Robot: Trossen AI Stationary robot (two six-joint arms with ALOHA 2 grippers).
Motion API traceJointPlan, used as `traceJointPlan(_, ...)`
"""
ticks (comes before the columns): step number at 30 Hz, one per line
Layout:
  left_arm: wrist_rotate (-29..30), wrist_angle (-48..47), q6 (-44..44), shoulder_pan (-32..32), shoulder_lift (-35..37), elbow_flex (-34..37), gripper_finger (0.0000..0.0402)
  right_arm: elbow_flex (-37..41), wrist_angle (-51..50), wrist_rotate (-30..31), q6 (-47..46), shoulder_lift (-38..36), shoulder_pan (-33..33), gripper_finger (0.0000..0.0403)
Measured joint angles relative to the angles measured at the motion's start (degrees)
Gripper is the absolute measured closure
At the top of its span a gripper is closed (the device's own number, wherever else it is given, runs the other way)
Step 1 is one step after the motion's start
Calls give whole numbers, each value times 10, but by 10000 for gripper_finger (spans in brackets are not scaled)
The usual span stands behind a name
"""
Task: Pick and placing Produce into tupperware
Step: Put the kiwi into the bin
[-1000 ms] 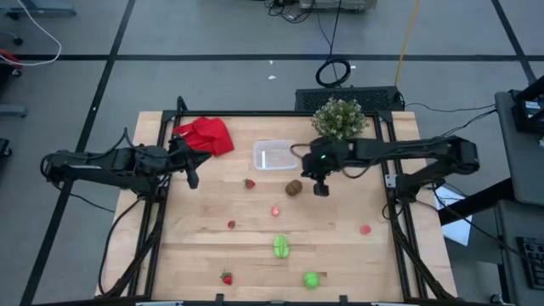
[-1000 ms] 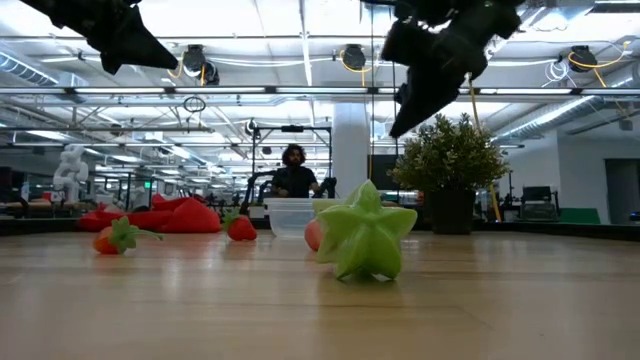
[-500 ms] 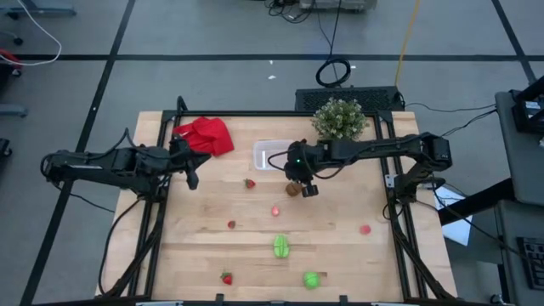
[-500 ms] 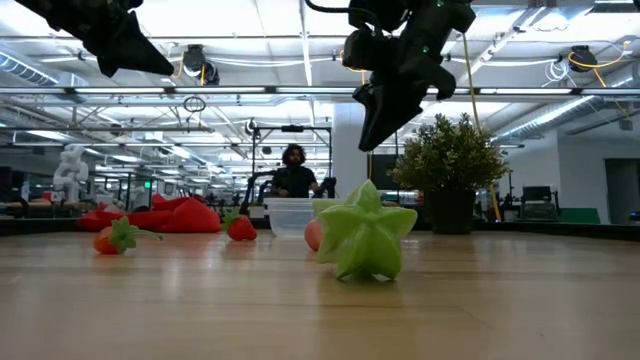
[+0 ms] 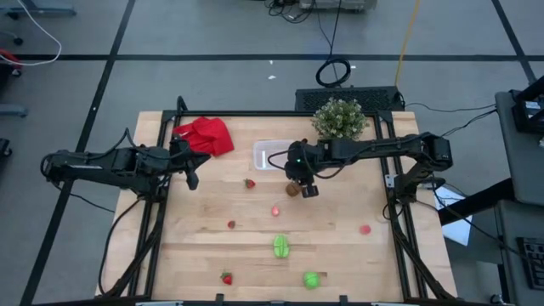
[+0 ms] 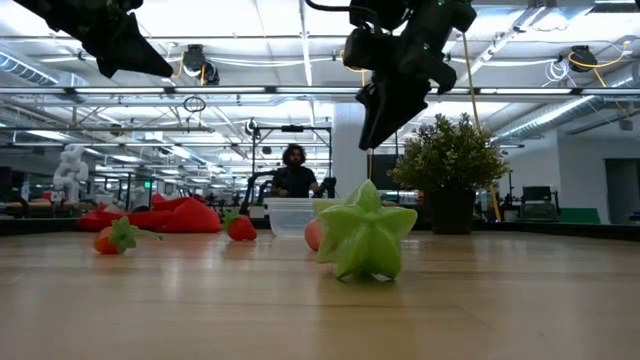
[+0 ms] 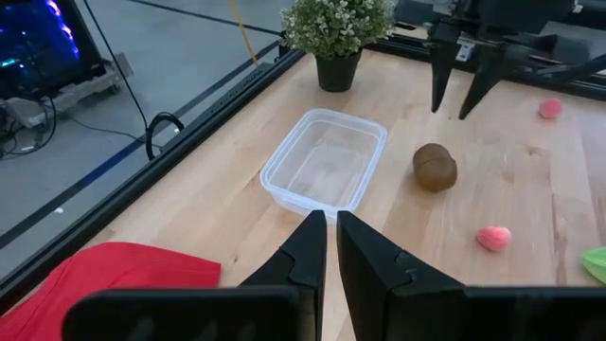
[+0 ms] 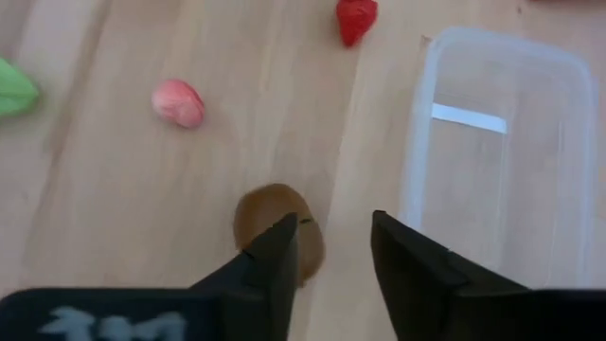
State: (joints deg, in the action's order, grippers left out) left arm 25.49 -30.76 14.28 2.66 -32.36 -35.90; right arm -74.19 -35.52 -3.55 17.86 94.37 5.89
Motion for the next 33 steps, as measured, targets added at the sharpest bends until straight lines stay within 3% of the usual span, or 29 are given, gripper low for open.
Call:
traceJointPlan(6, 0, 0, 0, 0, 0, 0, 369, 0, 1, -33, -9, 0, -7, 190)
traceJointPlan(10, 0, 0, 0, 0, 0, 0, 369, 0, 4, -43, -9, 10, -16, 163)
traceJointPlan(22, -2, -8, 9, 0, 0, 0, 369, 0, 14, -57, 8, 85, -33, 157)
traceJointPlan(33, -5, -12, 10, 0, 0, 0, 369, 0, 14, -58, 14, 93, -27, 154)
